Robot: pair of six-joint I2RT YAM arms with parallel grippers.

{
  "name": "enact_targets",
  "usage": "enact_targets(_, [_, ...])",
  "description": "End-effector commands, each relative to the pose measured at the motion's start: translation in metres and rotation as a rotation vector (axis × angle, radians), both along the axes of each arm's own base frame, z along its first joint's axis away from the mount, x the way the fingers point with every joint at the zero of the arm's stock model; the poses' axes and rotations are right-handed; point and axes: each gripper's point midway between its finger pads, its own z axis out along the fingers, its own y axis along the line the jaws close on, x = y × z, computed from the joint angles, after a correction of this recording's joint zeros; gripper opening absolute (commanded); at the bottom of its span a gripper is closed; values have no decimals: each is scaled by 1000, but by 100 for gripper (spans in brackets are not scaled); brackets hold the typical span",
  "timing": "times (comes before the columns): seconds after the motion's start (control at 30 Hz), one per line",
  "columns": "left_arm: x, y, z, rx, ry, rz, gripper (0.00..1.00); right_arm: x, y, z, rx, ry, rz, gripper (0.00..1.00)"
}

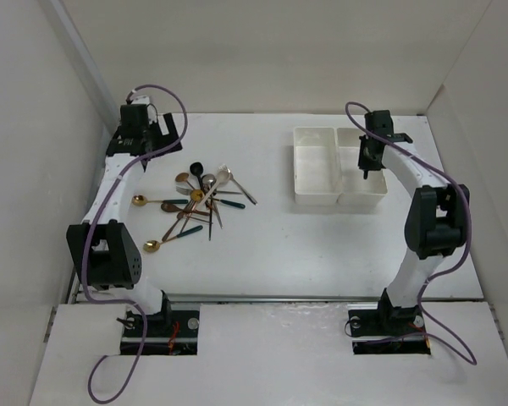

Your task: Sort the eating utensils into containers

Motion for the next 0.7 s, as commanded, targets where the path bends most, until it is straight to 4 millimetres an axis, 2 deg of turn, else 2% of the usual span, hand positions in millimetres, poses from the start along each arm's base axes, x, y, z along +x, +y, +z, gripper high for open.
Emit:
enact_targets(0.0, [-17,-13,0,15,-18,-75,100,3,4,-16,-1,39,20,12])
enact_targets(0.03, [-22,-27,-9,42,7,-131,99,3,6,-17,11,40,28,18])
enact_targets(0.1, [-31,-39,-20,127,29,-224,93,3,8,-22,24,50,27,25])
enact_targets(0.13, [-36,-52,-32,149,49,-278,92,3,8,-22,24,50,27,29])
enact_targets(0.2, [-41,-61,-42,197,59,-366,86,3,8,-24,24,50,27,31])
enact_targets(0.27, [-46,-75,-57,187,85,-463,81,5,9,-21,25,41,27,40])
enact_targets(0.37, [-45,-87,-72,176,114,-572,73,8,7,-4,19,8,22,46])
enact_targets(0.4, [-43,-91,-77,183,123,-590,71,15,8,5,21,-18,22,46])
enact_targets(0.43, [-42,-91,-83,180,147,-592,69,14,8,17,23,-39,22,48])
enact_targets(0.47, [-40,-98,-83,193,153,-621,65,12,8,21,23,-40,22,50])
enact_targets(0.5, [-39,-105,-100,202,199,-654,64,14,10,30,34,-62,30,50])
enact_targets(0.57, [-34,-108,-109,213,236,-666,61,13,14,47,58,-102,36,51])
enact_targets(0.6, [-33,-114,-123,219,265,-692,58,12,16,53,70,-115,45,51])
enact_targets(0.67, [-34,-118,-132,233,291,-709,57,6,17,58,83,-126,44,51])
